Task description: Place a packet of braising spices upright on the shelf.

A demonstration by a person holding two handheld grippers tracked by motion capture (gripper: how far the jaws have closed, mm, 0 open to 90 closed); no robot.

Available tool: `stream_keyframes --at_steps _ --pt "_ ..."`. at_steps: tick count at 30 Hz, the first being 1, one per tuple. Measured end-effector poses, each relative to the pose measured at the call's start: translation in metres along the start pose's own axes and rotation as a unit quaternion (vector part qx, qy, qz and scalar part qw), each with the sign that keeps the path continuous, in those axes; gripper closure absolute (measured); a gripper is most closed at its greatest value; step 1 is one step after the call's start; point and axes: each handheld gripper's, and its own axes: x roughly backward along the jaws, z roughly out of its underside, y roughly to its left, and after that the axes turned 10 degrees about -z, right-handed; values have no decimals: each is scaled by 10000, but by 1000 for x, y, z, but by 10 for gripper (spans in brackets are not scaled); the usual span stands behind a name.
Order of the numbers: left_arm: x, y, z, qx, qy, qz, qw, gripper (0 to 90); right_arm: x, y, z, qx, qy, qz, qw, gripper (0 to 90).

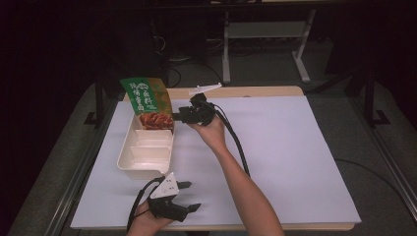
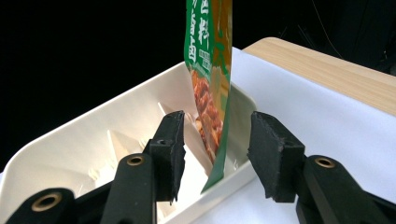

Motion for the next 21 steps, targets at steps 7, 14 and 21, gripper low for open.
stream_keyframes --at_steps 7,14,21 --pt "0 1 1 -16 9 -44 10000 245 18 0 11 -100 45 -37 9999 455" --pt "1 2 1 59 2 -55 10000 243 41 -1 21 -145 20 -16 9999 424" --pt "0 0 1 11 18 -49 10000 242 57 -1 26 -196 42 25 9998 405"
